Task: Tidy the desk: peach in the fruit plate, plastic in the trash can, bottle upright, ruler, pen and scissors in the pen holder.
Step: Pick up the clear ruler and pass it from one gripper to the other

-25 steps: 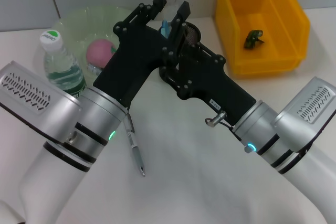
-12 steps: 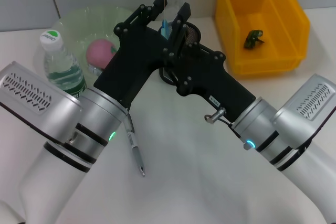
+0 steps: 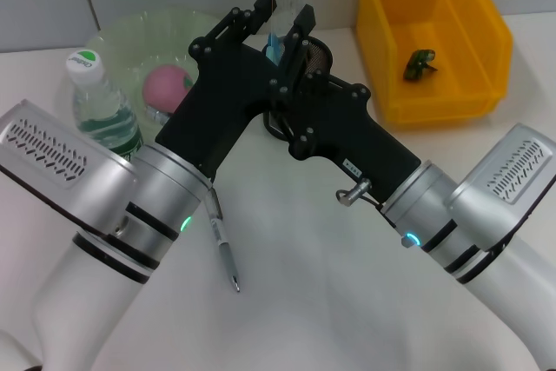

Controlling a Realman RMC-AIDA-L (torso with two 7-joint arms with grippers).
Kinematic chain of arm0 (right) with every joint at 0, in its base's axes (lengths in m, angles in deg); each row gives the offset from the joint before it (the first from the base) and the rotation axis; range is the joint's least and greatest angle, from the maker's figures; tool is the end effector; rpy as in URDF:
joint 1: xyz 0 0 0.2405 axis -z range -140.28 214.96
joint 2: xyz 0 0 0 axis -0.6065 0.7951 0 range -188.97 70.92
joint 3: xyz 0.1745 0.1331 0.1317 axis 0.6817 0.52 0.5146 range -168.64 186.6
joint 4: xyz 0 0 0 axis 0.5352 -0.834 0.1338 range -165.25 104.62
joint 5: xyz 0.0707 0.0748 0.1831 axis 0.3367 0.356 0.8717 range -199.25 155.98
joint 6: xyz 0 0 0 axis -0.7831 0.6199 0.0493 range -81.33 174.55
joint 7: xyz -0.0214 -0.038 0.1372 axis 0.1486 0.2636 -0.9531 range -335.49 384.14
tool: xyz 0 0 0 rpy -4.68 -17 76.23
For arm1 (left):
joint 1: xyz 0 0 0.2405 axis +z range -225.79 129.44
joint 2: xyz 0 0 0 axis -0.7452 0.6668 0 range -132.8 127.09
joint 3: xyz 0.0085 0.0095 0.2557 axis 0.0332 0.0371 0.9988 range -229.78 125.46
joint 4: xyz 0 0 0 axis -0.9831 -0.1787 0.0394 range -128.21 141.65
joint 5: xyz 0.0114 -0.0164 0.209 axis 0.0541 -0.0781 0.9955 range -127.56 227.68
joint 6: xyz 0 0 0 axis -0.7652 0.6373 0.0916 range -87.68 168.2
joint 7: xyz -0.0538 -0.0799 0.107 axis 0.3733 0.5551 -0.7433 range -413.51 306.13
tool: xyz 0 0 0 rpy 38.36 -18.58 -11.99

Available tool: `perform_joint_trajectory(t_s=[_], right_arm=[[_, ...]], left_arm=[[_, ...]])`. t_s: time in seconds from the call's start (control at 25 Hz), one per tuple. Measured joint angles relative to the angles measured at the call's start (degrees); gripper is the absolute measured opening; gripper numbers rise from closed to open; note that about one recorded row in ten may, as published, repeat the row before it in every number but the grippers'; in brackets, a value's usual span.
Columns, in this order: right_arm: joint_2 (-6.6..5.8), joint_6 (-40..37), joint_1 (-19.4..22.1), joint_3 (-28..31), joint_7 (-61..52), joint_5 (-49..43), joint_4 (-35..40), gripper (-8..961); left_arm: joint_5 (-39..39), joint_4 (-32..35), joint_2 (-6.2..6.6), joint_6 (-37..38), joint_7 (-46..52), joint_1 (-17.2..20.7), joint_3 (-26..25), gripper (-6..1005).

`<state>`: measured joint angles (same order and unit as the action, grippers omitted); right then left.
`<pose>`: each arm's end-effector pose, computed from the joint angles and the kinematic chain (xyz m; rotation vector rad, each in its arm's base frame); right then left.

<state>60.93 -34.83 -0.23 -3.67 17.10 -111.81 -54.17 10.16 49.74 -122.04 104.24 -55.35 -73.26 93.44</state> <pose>0.2002 0.3033 -0.0994 -2.0281 0.3847 1.1438 -0.1421 0.3036 -0.0943 -1.9598 -0.2511 -1.2084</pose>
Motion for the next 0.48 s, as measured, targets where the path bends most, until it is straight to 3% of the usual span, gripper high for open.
perform_joint_trajectory(t_s=[0.48], right_arm=[[0.0, -0.4, 0.2, 0.0, 1.0, -0.2, -0.1, 69]], left_arm=[[0.0, -0.3, 0.0, 0.0, 0.2, -0.1, 0.2, 413]])
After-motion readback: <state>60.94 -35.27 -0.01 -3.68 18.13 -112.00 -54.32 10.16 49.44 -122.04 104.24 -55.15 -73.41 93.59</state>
